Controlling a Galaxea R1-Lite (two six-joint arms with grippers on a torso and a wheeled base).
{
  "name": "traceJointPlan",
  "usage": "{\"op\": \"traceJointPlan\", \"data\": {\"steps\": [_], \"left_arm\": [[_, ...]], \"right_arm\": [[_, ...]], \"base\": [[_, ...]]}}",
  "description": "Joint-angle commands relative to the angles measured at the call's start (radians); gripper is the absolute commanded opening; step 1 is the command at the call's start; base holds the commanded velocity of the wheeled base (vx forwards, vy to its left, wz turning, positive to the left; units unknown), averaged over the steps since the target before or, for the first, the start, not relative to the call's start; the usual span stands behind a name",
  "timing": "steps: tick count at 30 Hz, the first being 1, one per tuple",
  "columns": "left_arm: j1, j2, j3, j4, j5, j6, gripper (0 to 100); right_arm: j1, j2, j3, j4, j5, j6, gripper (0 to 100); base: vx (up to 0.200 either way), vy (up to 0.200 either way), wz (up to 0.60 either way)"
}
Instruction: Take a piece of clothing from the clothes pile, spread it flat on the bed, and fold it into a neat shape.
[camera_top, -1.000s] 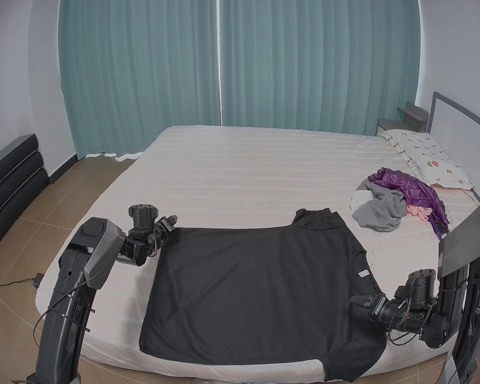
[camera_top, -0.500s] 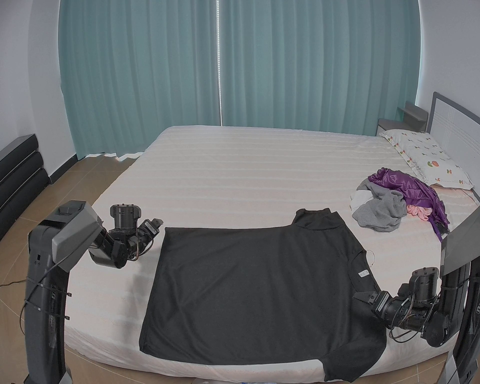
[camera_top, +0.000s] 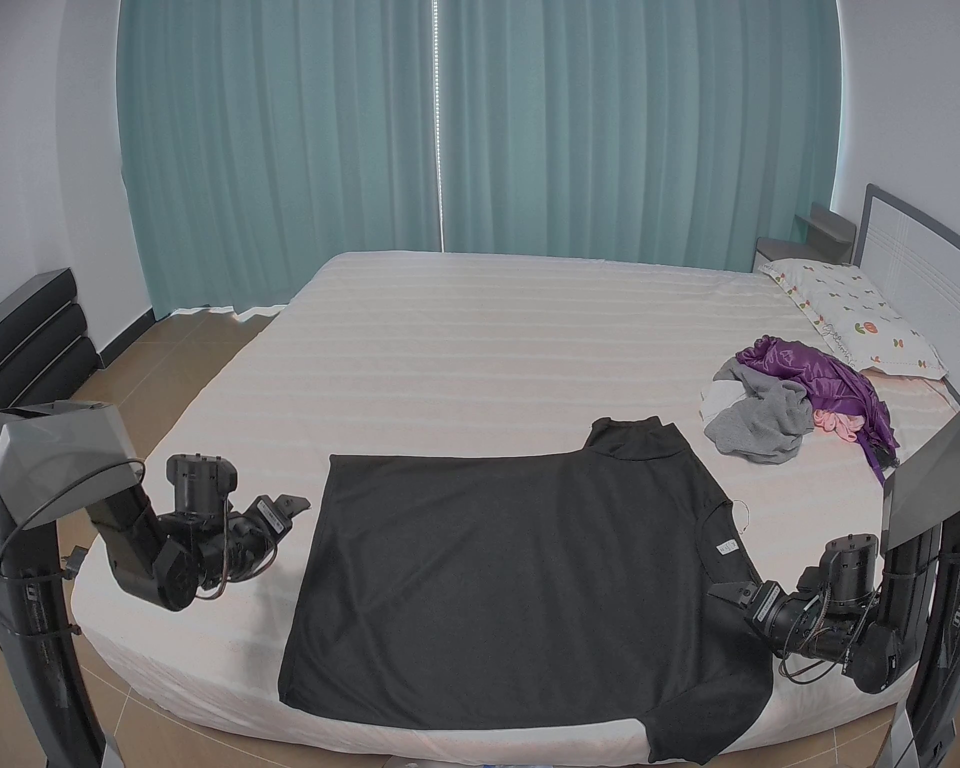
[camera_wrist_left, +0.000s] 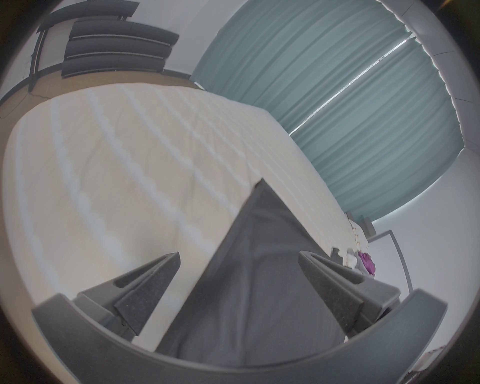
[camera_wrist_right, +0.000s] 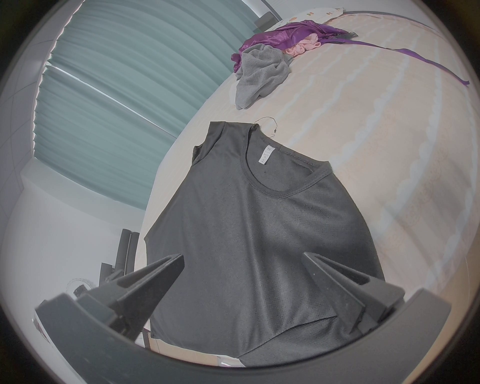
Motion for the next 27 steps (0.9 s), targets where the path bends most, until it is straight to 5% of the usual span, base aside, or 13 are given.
{"op": "traceJointPlan", "data": {"steps": [1,9,18,27], "left_arm": [[-0.055,-0.233,0.361,-0.142,-0.044,-0.054,100],[-0.072,-0.213,0.412,-0.143,-0.065,-0.060,100],[-0.100,-0.213,0.444,-0.143,-0.064,-0.060,100],[-0.101,-0.213,0.439,-0.143,-0.065,-0.097,100]], "right_arm": [[-0.002,0.008,0.018,-0.010,0.000,0.003,100],[0.004,0.015,0.018,-0.012,-0.002,0.002,100],[0.007,0.016,0.018,-0.010,-0.002,0.002,100],[0.007,0.015,0.018,-0.010,-0.002,0.005,100]], "base": [[0.000,0.000,0.00],[0.000,0.000,0.00],[-0.200,0.000,0.00],[0.000,0.000,0.00]]}}
